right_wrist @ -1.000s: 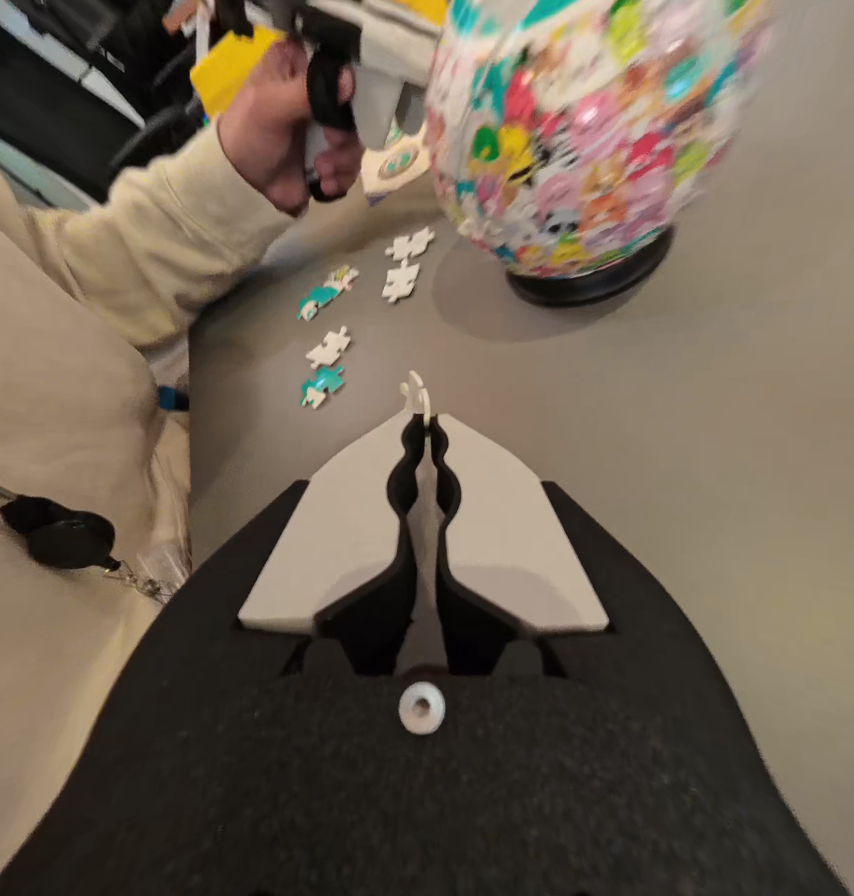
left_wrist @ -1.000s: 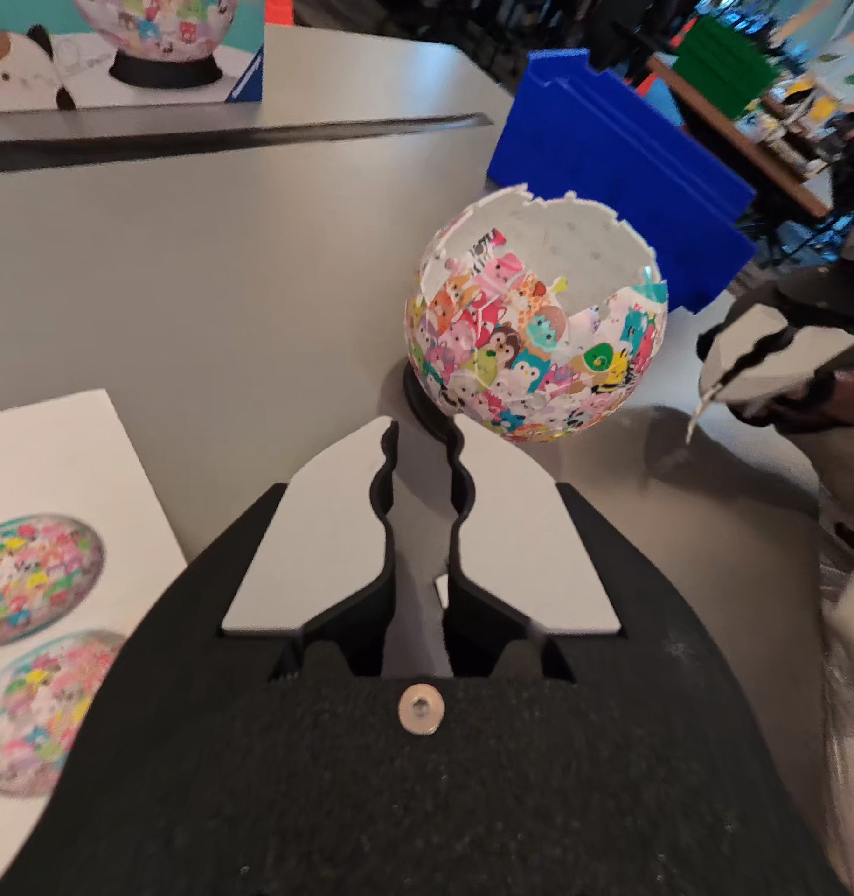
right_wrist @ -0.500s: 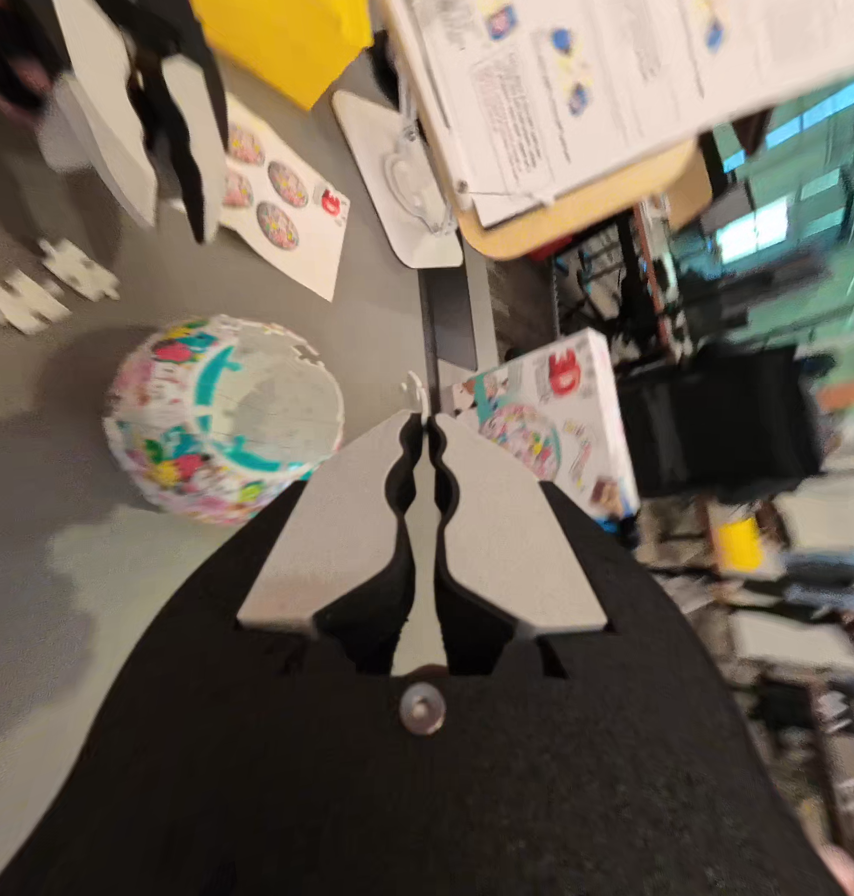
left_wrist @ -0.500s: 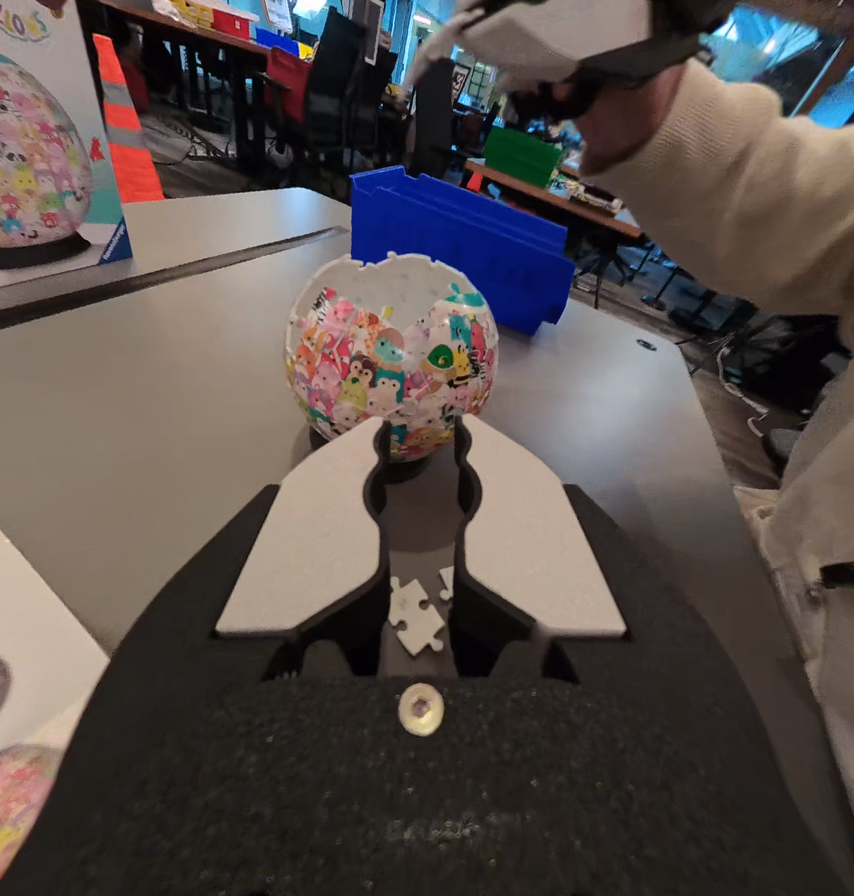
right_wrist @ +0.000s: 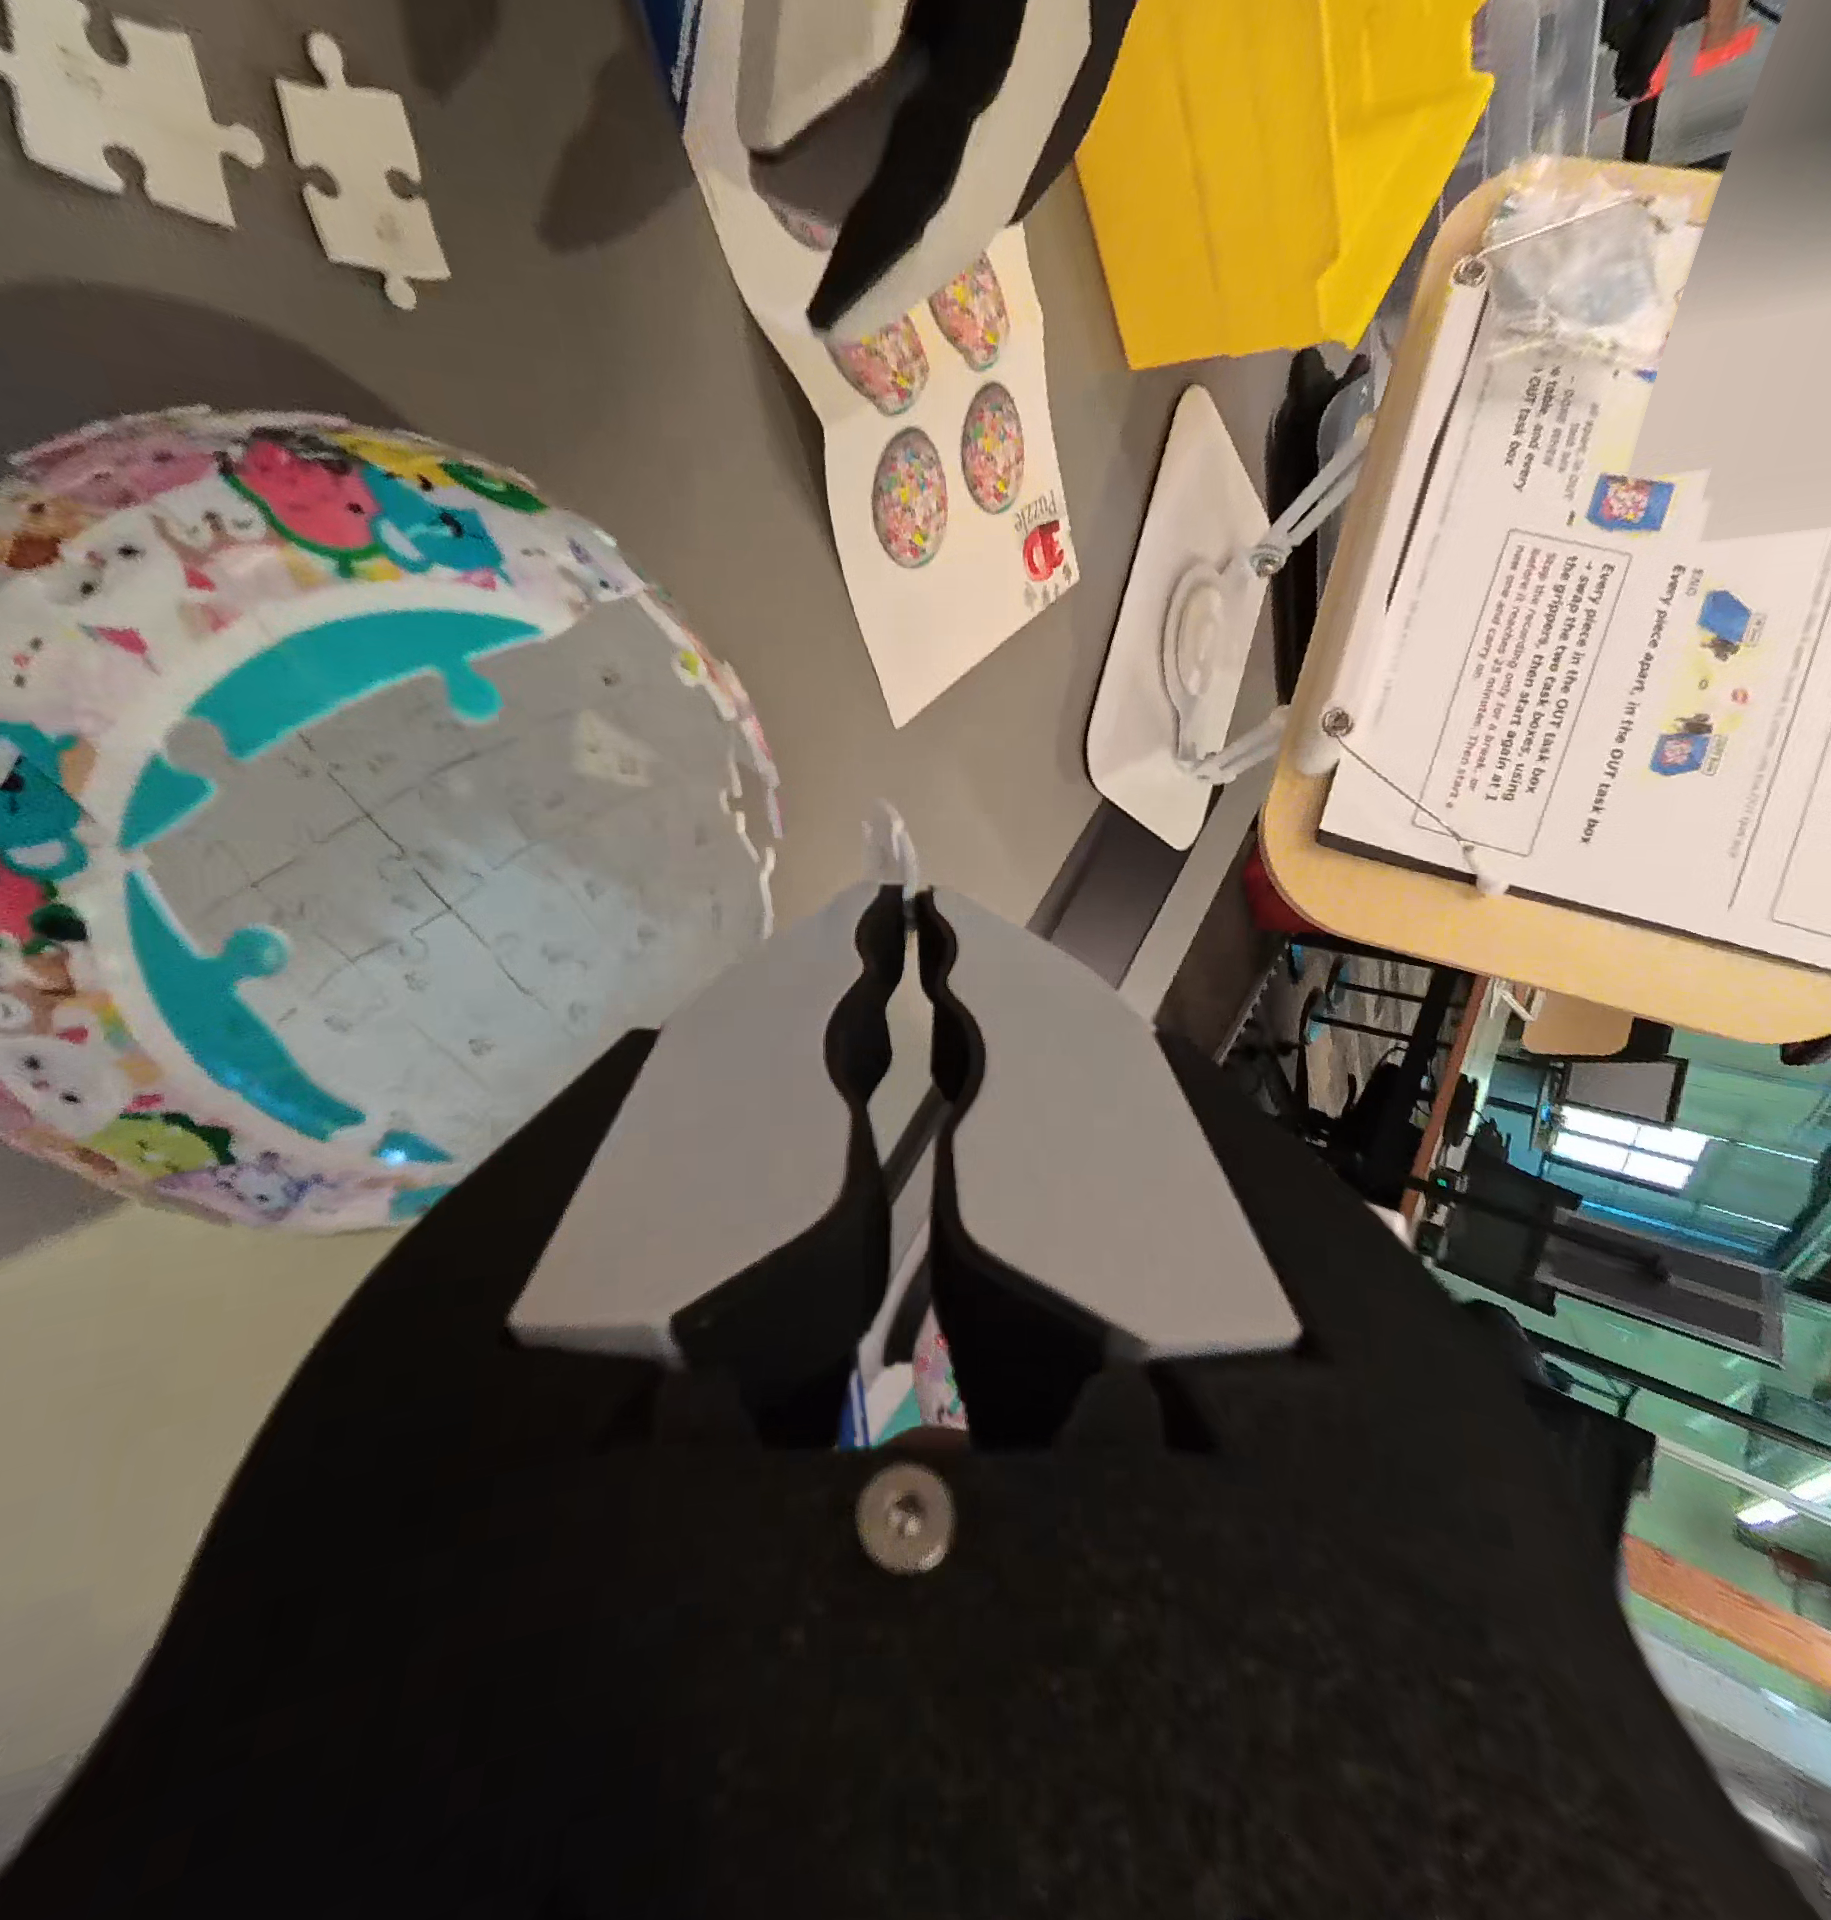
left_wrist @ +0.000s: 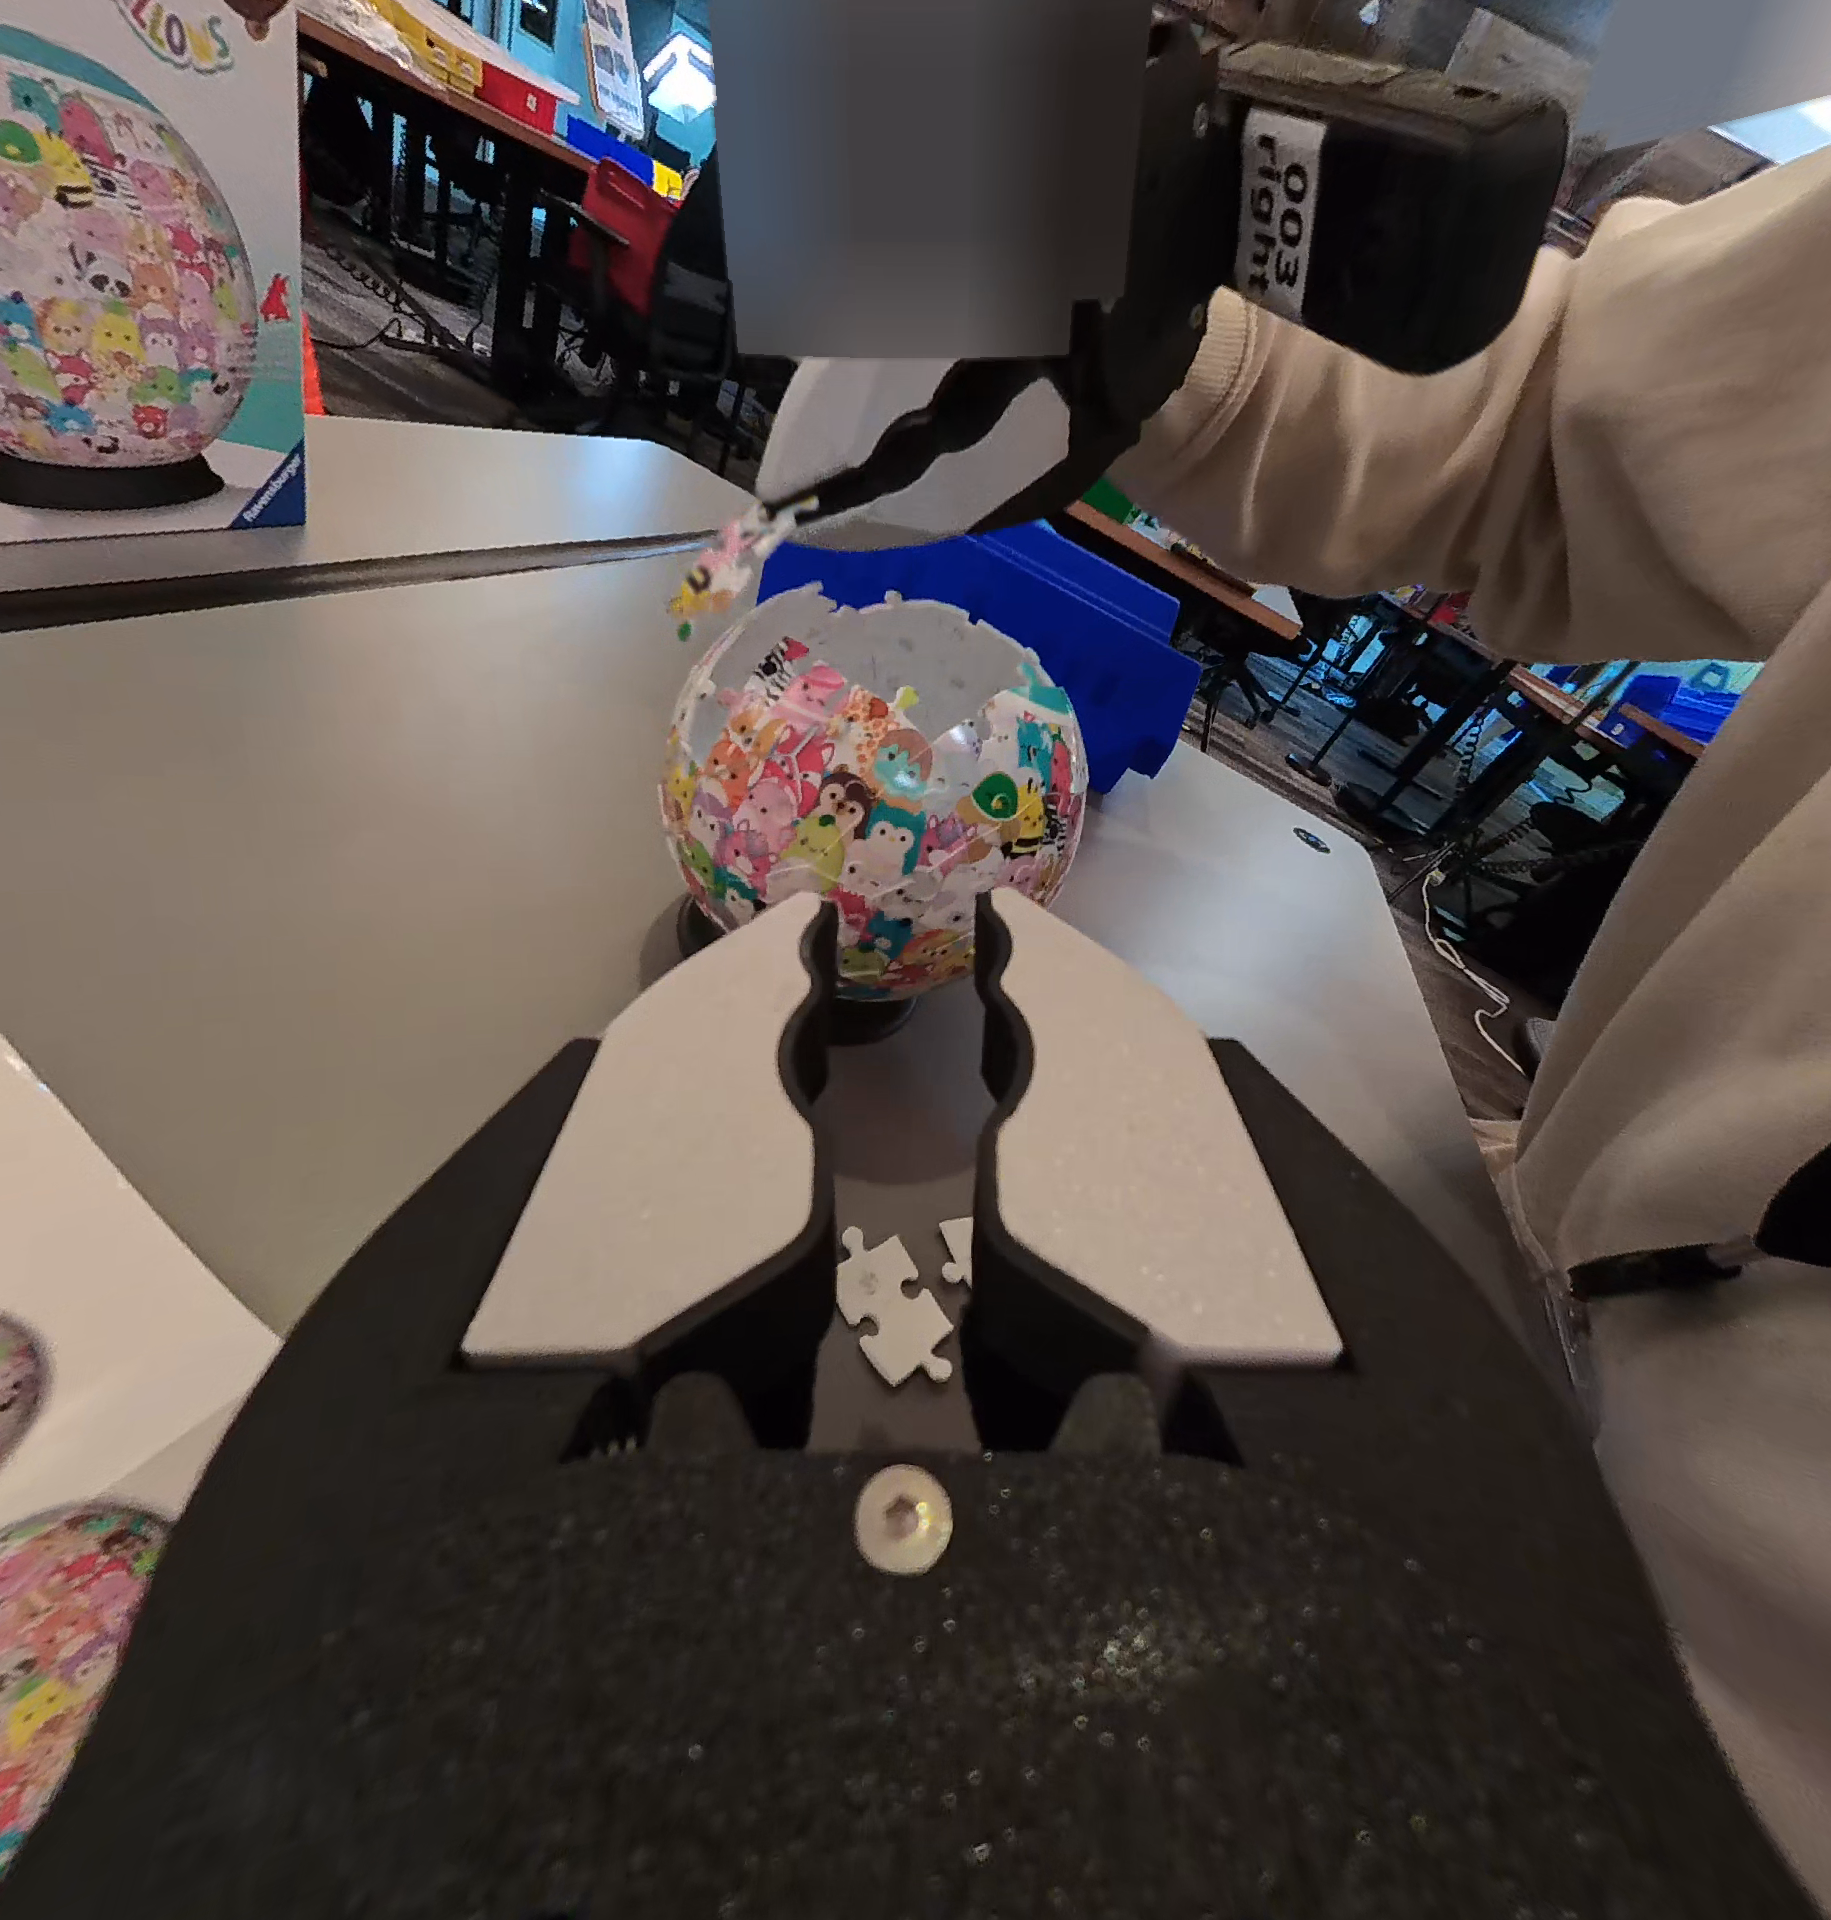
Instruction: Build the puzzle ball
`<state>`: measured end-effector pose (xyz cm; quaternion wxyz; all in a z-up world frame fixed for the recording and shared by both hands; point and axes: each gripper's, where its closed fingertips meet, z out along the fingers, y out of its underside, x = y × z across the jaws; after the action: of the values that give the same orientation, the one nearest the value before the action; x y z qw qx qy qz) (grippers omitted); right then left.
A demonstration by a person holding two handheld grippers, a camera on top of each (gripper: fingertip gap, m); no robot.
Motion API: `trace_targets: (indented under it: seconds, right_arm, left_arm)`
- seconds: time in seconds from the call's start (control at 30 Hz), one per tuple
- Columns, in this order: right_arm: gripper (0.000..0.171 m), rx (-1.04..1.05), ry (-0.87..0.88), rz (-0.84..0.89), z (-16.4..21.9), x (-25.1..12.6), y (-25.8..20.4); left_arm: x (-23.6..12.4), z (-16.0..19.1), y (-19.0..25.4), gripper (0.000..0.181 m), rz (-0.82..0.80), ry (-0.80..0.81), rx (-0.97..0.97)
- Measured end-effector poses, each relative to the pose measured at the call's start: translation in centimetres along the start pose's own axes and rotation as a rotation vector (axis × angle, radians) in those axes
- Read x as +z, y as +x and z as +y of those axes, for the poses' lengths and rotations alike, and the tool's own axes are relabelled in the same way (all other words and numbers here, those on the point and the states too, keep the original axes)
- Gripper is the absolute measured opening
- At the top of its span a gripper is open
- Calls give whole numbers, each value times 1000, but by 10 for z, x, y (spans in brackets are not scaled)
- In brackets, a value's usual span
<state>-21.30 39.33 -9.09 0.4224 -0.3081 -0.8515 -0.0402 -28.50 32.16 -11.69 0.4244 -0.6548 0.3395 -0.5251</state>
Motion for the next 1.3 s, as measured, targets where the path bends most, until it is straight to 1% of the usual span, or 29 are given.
trace_targets:
  seconds: [0.17, 0.4, 0.57, 0.77, 1.3]
  right_arm:
    - [3, 69, 48, -13, 2, 6, -1]
    - [2, 47, 109, -104, 1, 15, -11]
    - [2, 19, 100, -119, 5, 18, -16]
    - [2, -44, 76, -124, 4, 19, -19]
    - [2, -63, 80, -157, 2, 22, -23]
  left_arm:
    - [0, -1, -3, 24, -7, 7, 4]
    - [2, 1, -5, 25, -1, 0, 0]
    - [3, 4, -6, 24, -23, -20, 29]
    - [1, 1, -6, 24, 2, 7, -15]
    - [-2, -1, -7, 24, -2, 14, -15]
